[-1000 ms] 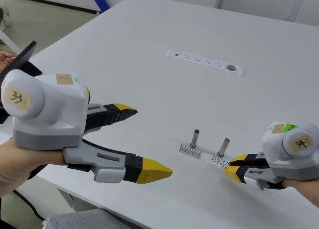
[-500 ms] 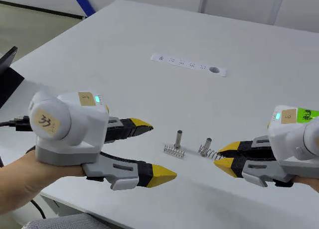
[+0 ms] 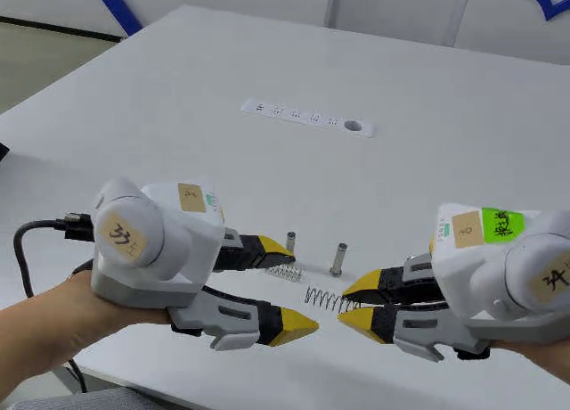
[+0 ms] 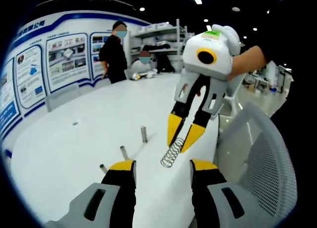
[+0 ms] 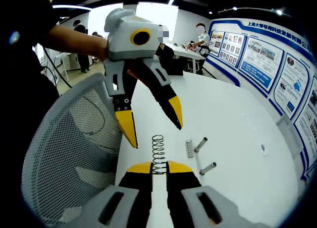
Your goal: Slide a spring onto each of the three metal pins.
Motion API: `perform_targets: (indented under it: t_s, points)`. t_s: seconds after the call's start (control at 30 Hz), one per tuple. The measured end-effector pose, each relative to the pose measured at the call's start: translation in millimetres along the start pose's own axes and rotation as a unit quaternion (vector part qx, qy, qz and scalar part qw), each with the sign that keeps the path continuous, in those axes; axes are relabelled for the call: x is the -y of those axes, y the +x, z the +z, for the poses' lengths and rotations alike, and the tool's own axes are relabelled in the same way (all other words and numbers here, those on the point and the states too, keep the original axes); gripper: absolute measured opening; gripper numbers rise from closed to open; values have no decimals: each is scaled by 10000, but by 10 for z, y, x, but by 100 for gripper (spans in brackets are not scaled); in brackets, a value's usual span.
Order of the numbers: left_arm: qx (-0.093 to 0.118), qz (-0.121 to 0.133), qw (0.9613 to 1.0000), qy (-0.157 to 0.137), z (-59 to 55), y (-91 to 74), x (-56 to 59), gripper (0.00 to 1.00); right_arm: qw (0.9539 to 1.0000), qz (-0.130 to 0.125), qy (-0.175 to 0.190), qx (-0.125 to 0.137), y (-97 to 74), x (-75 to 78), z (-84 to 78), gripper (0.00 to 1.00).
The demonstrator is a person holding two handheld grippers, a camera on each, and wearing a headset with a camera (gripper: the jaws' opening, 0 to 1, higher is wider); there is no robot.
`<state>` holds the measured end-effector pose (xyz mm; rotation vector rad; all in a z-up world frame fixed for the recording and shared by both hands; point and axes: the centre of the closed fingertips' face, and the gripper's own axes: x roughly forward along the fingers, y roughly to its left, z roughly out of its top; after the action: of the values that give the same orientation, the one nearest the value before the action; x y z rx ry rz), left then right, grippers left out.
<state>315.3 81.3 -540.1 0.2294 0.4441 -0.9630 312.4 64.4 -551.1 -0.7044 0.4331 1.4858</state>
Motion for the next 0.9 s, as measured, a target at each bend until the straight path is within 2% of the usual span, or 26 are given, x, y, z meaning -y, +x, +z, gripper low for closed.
perform_targets:
  t_s: [0.13,0.27,0.43,0.53,0.6,0.7,0.9]
  points:
    - [-163,-202,9996,132,-33,45,99,42,9997,116,-200,33,0,-35,22,10]
    - [-296,-262,9989,263,-74,83,136,38,9993,184,-305,99,3,-53,69,10]
    - [-139,-277,9994,147,1,93,133,30,9986,257,-441,131,-8,-75,103,10]
    - [-151,-295,9993,189,12,99,130,20,9978,306,-558,199,-26,-108,111,10]
    - [-134,-346,9992,148,21,107,154,19,9975,317,-591,214,-30,-113,112,10]
    - [-189,-447,9986,222,6,126,223,15,9971,349,-640,199,-35,-129,94,10]
    - [-279,-465,9971,527,3,168,283,11,9958,388,-824,116,-60,-152,49,10]
